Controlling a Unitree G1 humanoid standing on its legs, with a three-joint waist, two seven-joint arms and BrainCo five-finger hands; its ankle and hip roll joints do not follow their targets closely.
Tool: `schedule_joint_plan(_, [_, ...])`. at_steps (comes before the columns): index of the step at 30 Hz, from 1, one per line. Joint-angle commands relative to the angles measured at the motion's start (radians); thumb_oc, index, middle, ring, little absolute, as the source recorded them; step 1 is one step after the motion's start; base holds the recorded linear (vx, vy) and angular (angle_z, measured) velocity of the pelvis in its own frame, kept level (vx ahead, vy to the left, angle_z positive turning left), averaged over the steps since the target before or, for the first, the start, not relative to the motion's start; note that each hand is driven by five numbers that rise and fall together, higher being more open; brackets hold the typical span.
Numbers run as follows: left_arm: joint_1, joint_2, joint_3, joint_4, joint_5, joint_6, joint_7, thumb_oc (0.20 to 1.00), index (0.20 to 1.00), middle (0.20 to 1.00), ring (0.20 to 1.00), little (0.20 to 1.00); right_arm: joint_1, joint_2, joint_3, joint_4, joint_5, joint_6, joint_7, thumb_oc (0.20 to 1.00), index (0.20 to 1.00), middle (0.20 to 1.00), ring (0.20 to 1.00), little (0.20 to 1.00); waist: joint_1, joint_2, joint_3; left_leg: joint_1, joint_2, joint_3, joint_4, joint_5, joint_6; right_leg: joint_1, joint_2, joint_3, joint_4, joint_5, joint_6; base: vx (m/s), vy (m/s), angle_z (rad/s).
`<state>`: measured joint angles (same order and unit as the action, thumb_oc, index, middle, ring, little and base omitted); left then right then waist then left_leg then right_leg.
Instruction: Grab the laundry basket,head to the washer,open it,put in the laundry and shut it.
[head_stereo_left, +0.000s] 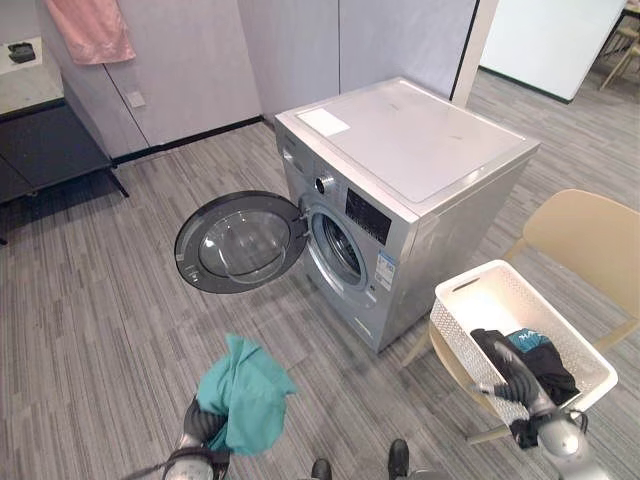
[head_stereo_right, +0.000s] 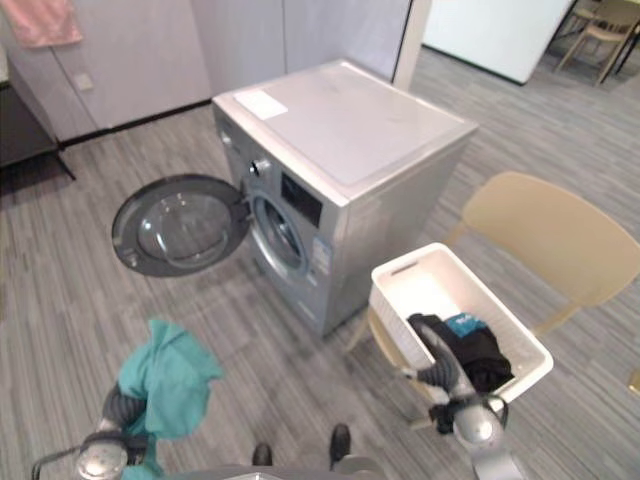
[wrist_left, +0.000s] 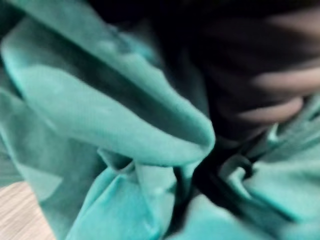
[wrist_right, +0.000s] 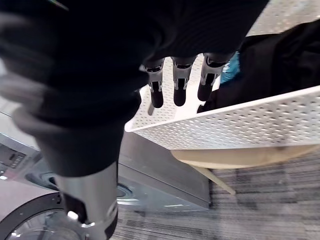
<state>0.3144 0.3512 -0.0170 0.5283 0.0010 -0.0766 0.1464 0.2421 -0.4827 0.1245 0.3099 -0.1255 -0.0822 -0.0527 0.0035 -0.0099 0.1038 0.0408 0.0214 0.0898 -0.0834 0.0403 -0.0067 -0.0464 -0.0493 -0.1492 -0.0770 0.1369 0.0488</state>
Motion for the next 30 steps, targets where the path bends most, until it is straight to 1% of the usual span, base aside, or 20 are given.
schedule_joint_plan(1, [-0.104, 0.018, 0.041, 0.035, -0.063, -0.036, -0.008, 0.200, 0.200, 0.200, 0.200, 0.200, -0.105, -0.007, 0.007, 0.008, -0.047, -0.041, -0.026, 1.000, 1.000, 1.000, 1.000, 1.000, 0.027, -0.023, 0.058, -0.067, -0.022, -0.032, 0.075, -0.041, -0.015, 0.059, 0.002, -0.012, 0.094, -0.198, 0.046, -0.09, -0.022, 0.13])
schedule_joint_plan(5, [-0.125, 0.004, 0.028, 0.064, -0.075, -0.037, -0.002, 0.200, 0.200, 0.200, 0.200, 0.200, -0.137, 0.007, 0.019, 0.070, -0.040, -0.036, -0.052, 1.000, 1.000, 1.000, 1.000, 1.000, 0.041, -0.023, 0.095, -0.150, -0.028, -0.039, 0.138, -0.040, -0.025, 0.032, -0.012, -0.049, 0.092, -0.191, 0.045, -0.10, -0.003, 0.20])
schedule_joint_plan(7, [-0.143, 0.008, 0.013, 0.051, -0.082, -0.041, 0.005, 0.200, 0.200, 0.200, 0.200, 0.200, -0.143, 0.012, 0.017, 0.078, -0.027, -0.033, -0.071, 1.000, 1.000, 1.000, 1.000, 1.000, 0.048, -0.028, 0.115, -0.193, -0.022, -0.010, 0.170, -0.038, -0.033, 0.018, -0.030, -0.088, 0.087, -0.186, 0.047, -0.11, 0.011, 0.49])
schedule_joint_plan(9, [-0.154, 0.013, 0.000, 0.037, -0.076, -0.042, 0.008, 0.200, 0.200, 0.200, 0.200, 0.200, -0.145, 0.015, 0.017, 0.098, -0.024, -0.026, -0.085, 1.000, 1.000, 1.000, 1.000, 1.000, 0.041, -0.033, 0.120, -0.207, 0.000, 0.072, 0.186, -0.051, -0.030, 0.012, -0.047, -0.133, 0.077, -0.181, 0.053, -0.05, 0.052, 1.09])
schedule_joint_plan(10, [-0.166, 0.016, -0.009, 0.028, -0.074, -0.042, 0.011, 0.200, 0.200, 0.200, 0.200, 0.200, -0.149, 0.016, 0.018, 0.101, -0.022, -0.022, -0.092, 1.000, 1.000, 1.000, 1.000, 1.000, 0.034, -0.037, 0.120, -0.211, 0.019, 0.142, 0.201, -0.064, -0.028, 0.009, -0.061, -0.164, 0.072, -0.176, 0.058, 0.05, 0.123, 0.86])
schedule_joint_plan(11, [-0.184, 0.019, -0.015, 0.013, -0.075, -0.044, 0.014, 0.200, 0.200, 0.200, 0.200, 0.200, -0.154, 0.021, 0.022, 0.101, -0.023, -0.011, -0.100, 1.000, 1.000, 1.000, 1.000, 1.000, 0.016, -0.041, 0.115, -0.189, 0.062, 0.254, 0.220, -0.108, -0.035, 0.013, -0.083, -0.210, 0.076, -0.188, 0.069, 0.06, 0.099, 0.79])
schedule_joint_plan(12, [-0.184, 0.019, -0.015, 0.013, -0.075, -0.044, 0.014, 0.200, 0.200, 0.200, 0.200, 0.200, -0.155, 0.021, 0.022, 0.101, -0.023, -0.011, -0.100, 1.000, 1.000, 1.000, 1.000, 1.000, 0.016, -0.041, 0.114, -0.191, 0.063, 0.254, 0.222, -0.109, -0.035, 0.012, -0.083, -0.210, 0.076, -0.188, 0.069, 0.11, 0.131, 0.96])
schedule_joint_plan(13, [-0.187, 0.021, -0.017, 0.005, -0.073, -0.045, 0.015, 0.200, 0.200, 0.200, 0.200, 0.200, -0.156, 0.025, 0.024, 0.105, -0.026, -0.008, -0.101, 1.000, 1.000, 1.000, 1.000, 1.000, 0.011, -0.038, 0.112, -0.183, 0.075, 0.284, 0.217, -0.111, -0.033, 0.015, -0.090, -0.235, 0.081, -0.189, 0.071, 0.09, 0.111, 1.07])
schedule_joint_plan(14, [-0.183, 0.020, -0.019, -0.001, -0.072, -0.045, 0.010, 0.200, 0.200, 0.200, 0.200, 0.200, -0.158, 0.029, 0.026, 0.105, -0.026, -0.007, -0.098, 1.000, 1.000, 1.000, 1.000, 1.000, 0.010, -0.036, 0.108, -0.178, 0.074, 0.291, 0.211, -0.114, -0.032, 0.022, -0.092, -0.243, 0.085, -0.192, 0.073, 0.10, 0.112, 0.97])
schedule_joint_plan(15, [-0.183, 0.020, -0.018, -0.002, -0.072, -0.044, 0.010, 0.200, 0.200, 0.200, 0.200, 0.200, -0.158, 0.029, 0.026, 0.105, -0.026, -0.007, -0.098, 1.000, 1.000, 1.000, 1.000, 1.000, 0.009, -0.036, 0.108, -0.177, 0.073, 0.290, 0.210, -0.113, -0.031, 0.023, -0.093, -0.244, 0.085, -0.192, 0.074, 0.18, 0.202, 0.66])
schedule_joint_plan(16, [-0.183, 0.020, -0.021, -0.006, -0.070, -0.043, 0.009, 0.200, 0.200, 0.200, 0.200, 0.200, -0.170, 0.033, 0.034, 0.111, -0.032, 0.002, -0.099, 1.000, 1.000, 1.000, 1.000, 1.000, 0.013, -0.044, 0.108, -0.189, 0.068, 0.278, 0.231, -0.121, -0.025, 0.039, -0.109, -0.253, 0.102, -0.193, 0.079, 0.17, 0.229, 0.46])
schedule_joint_plan(18, [-0.180, 0.027, -0.016, -0.015, -0.066, -0.042, 0.008, 0.200, 0.200, 0.200, 0.200, 0.200, -0.182, 0.044, 0.049, 0.114, -0.036, 0.004, -0.092, 1.000, 1.000, 1.000, 1.000, 1.000, 0.025, -0.053, 0.108, -0.191, 0.051, 0.263, 0.231, -0.143, -0.007, 0.041, -0.126, -0.250, 0.137, -0.207, 0.085, 0.19, 0.276, 0.39])
schedule_joint_plan(20, [-0.184, 0.040, -0.014, -0.033, -0.063, -0.040, 0.006, 0.200, 0.200, 0.200, 0.200, 0.200, -0.183, 0.054, 0.055, 0.103, -0.040, 0.008, -0.086, 1.000, 1.000, 1.000, 1.000, 1.000, 0.035, -0.059, 0.114, -0.182, 0.030, 0.238, 0.226, -0.162, 0.013, 0.019, -0.149, -0.231, 0.230, -0.211, 0.088, 0.17, 0.212, 0.17])
schedule_joint_plan(21, [-0.194, 0.047, -0.017, -0.032, -0.060, -0.039, 0.010, 0.200, 0.200, 0.200, 0.200, 0.200, -0.190, 0.055, 0.055, 0.107, -0.037, 0.006, -0.089, 1.000, 1.000, 1.000, 1.000, 1.000, 0.034, -0.062, 0.117, -0.178, 0.016, 0.219, 0.224, -0.171, 0.023, 0.001, -0.151, -0.199, 0.273, -0.219, 0.093, 0.13, 0.133, 0.12])
schedule_joint_plan(22, [-0.194, 0.047, -0.017, -0.032, -0.060, -0.039, 0.010, 0.200, 0.200, 0.200, 0.200, 0.200, -0.190, 0.056, 0.055, 0.107, -0.037, 0.006, -0.089, 1.000, 1.000, 1.000, 1.000, 1.000, 0.034, -0.062, 0.117, -0.178, 0.016, 0.219, 0.224, -0.171, 0.023, 0.001, -0.151, -0.199, 0.273, -0.219, 0.094, 0.20, 0.185, 0.16])
schedule_joint_plan(23, [-0.209, 0.053, -0.019, -0.044, -0.065, -0.039, 0.014, 0.200, 0.200, 0.200, 0.200, 0.200, -0.195, 0.061, 0.060, 0.093, -0.034, 0.009, -0.084, 1.000, 1.000, 1.000, 1.000, 1.000, 0.012, -0.060, 0.129, -0.147, -0.006, 0.173, 0.202, -0.178, 0.035, -0.080, -0.097, -0.082, 0.368, -0.225, 0.086, 0.11, 0.148, 0.38])
schedule_joint_plan(24, [-0.215, 0.054, -0.021, -0.045, -0.064, -0.041, 0.017, 0.200, 0.200, 0.200, 0.200, 0.200, -0.200, 0.059, 0.066, 0.096, -0.034, 0.008, -0.086, 1.000, 1.000, 1.000, 1.000, 1.000, 0.006, -0.056, 0.137, -0.142, -0.011, 0.172, 0.191, -0.156, 0.043, -0.125, -0.070, -0.049, 0.378, -0.210, 0.075, 0.19, 0.186, 0.51])
schedule_joint_plan(25, [-0.217, 0.052, -0.024, -0.043, -0.064, -0.043, 0.017, 0.200, 0.200, 0.200, 0.200, 0.200, -0.202, 0.056, 0.067, 0.090, -0.035, 0.006, -0.087, 1.000, 1.000, 1.000, 1.000, 1.000, -0.001, -0.052, 0.145, -0.124, -0.019, 0.155, 0.179, -0.158, 0.045, -0.157, -0.049, -0.028, 0.384, -0.208, 0.067, 0.13, 0.091, 0.75])
schedule_joint_plan(27, [-0.225, 0.050, -0.033, -0.039, -0.062, -0.043, 0.015, 0.200, 0.200, 0.200, 0.200, 0.200, -0.201, 0.052, 0.065, 0.083, -0.030, 0.003, -0.088, 1.000, 1.000, 1.000, 1.000, 1.000, -0.013, -0.048, 0.157, -0.088, -0.035, 0.121, 0.159, -0.167, 0.050, -0.205, -0.022, -0.014, 0.369, -0.196, 0.062, 0.22, 0.064, 0.70])
schedule_joint_plan(30, [-0.235, 0.048, -0.045, -0.037, -0.056, -0.040, 0.010, 0.200, 0.200, 0.200, 0.200, 0.200, -0.194, 0.048, 0.061, 0.089, -0.028, 0.004, -0.088, 1.000, 1.000, 1.000, 1.000, 1.000, -0.031, -0.051, 0.170, -0.038, -0.066, 0.068, 0.147, -0.192, 0.054, -0.260, -0.008, -0.021, 0.299, -0.142, 0.074, 0.26, 0.004, 0.64])
